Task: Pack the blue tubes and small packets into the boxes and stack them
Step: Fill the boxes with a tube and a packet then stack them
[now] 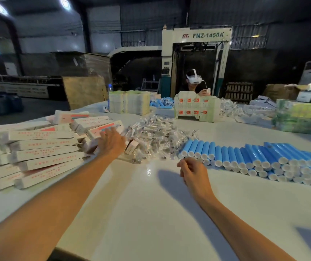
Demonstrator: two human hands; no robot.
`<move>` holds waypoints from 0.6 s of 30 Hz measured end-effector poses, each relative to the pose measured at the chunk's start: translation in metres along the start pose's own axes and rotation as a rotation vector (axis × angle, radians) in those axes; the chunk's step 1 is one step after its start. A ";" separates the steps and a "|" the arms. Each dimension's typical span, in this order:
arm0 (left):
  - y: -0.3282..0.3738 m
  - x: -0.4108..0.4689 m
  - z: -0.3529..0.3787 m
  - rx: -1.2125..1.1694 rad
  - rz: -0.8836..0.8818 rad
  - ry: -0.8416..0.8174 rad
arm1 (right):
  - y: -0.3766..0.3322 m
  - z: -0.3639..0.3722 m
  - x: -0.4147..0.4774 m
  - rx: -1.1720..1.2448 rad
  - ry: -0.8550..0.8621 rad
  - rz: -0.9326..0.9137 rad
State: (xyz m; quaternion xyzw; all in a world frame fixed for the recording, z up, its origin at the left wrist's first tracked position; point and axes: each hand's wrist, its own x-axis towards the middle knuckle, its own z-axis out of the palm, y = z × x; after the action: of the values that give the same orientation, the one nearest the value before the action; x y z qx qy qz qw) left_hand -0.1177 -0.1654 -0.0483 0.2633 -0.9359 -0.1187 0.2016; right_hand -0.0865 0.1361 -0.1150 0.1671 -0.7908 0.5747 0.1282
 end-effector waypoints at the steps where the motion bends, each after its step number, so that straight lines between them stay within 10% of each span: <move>1: -0.011 0.009 0.003 0.009 -0.051 -0.022 | 0.001 0.001 0.000 0.004 -0.005 0.000; 18: -0.053 0.054 0.002 -0.305 -0.105 -0.261 | 0.001 0.004 0.004 -0.018 -0.071 -0.041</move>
State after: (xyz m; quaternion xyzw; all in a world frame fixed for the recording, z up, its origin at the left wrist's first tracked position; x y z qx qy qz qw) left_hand -0.1370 -0.2383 -0.0508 0.2605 -0.9103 -0.3026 0.1095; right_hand -0.0904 0.1321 -0.1155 0.2026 -0.7963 0.5587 0.1131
